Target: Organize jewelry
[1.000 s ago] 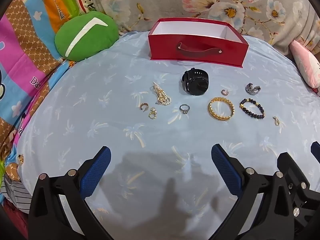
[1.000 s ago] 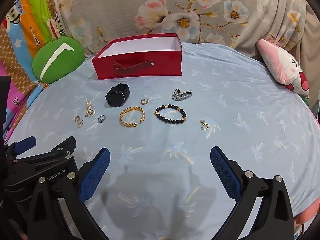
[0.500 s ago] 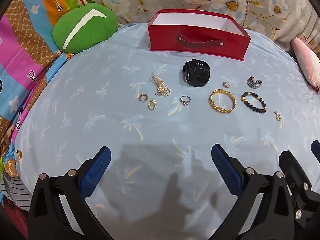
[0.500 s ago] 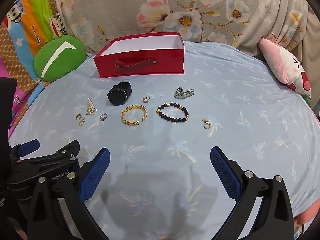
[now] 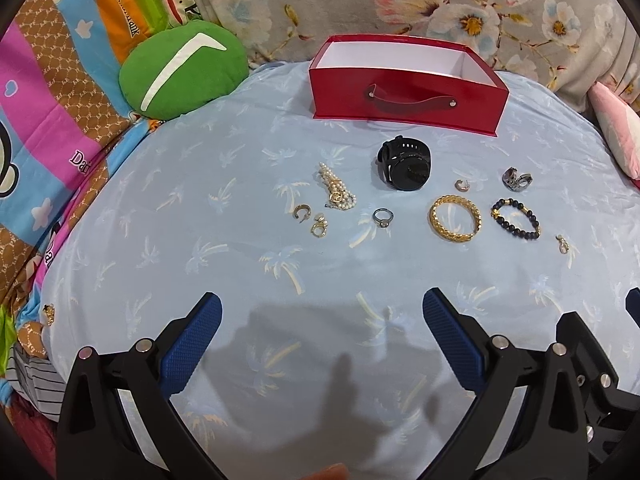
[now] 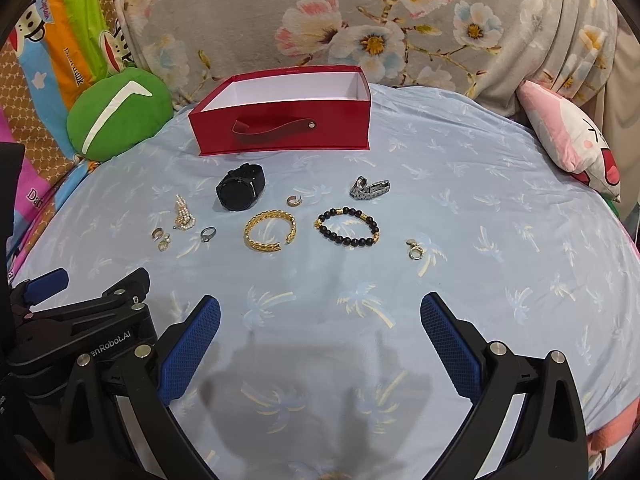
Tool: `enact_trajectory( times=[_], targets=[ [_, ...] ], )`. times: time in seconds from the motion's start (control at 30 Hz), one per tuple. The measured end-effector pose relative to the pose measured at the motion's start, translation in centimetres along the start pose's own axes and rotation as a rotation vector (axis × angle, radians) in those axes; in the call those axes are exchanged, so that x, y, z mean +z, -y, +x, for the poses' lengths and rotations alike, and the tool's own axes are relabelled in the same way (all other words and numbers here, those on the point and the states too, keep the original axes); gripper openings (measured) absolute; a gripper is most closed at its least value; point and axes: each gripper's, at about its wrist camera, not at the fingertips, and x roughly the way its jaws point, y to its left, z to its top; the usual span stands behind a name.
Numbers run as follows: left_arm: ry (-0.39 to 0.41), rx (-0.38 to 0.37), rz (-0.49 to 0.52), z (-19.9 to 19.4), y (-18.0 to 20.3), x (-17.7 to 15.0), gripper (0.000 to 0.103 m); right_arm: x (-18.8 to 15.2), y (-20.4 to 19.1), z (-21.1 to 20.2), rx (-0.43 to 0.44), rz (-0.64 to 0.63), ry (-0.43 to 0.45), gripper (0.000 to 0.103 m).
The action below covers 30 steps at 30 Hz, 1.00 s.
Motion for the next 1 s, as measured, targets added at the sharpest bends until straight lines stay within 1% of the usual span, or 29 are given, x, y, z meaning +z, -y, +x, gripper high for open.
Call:
enact_trajectory(
  times=[1.0],
  targets=[
    [0.002,0.002,-0.008,-0.2,-0.45,-0.27,0.098,-0.33,-0.48,-0.1,-0.004,-0.008,0.003,0.098]
  ],
)
